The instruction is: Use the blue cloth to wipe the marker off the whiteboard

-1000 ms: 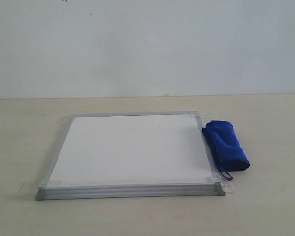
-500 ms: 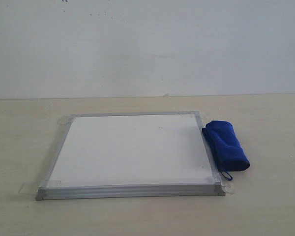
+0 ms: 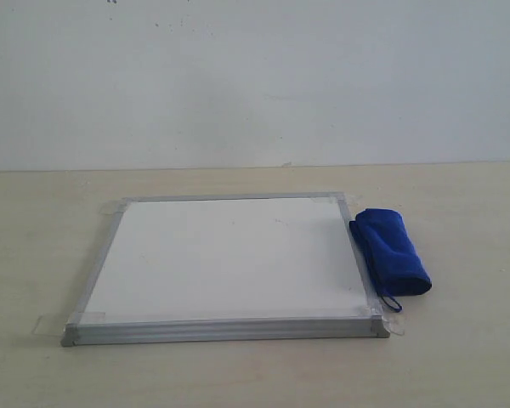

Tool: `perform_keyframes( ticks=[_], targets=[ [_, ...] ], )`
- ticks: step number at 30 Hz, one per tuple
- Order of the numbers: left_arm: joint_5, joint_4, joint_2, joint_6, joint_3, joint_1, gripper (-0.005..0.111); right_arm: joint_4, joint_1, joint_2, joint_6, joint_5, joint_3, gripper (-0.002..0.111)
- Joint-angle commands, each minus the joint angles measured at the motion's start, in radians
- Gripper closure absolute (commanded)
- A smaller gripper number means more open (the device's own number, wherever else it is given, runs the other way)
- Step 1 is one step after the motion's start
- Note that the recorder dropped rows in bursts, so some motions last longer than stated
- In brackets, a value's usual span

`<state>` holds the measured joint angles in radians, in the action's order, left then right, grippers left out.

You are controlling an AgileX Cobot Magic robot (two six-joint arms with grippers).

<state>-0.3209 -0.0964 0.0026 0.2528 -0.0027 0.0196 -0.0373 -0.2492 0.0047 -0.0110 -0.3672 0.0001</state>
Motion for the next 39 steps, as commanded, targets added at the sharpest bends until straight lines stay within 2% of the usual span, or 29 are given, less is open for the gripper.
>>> perform_keyframes(
  ticks=[1, 10, 39],
  targets=[
    [0.007, 0.000, -0.003, 0.010, 0.003, 0.002, 0.103, -0.001, 0.007, -0.005, 0.016, 0.003, 0.000, 0.108],
    [0.007, 0.000, -0.003, 0.010, 0.003, 0.002, 0.103, -0.005, 0.126, -0.005, 0.011, 0.001, 0.000, 0.108],
    [0.007, 0.000, -0.003, 0.010, 0.003, 0.002, 0.103, -0.005, 0.129, -0.005, 0.011, 0.001, 0.000, 0.108]
  ],
)
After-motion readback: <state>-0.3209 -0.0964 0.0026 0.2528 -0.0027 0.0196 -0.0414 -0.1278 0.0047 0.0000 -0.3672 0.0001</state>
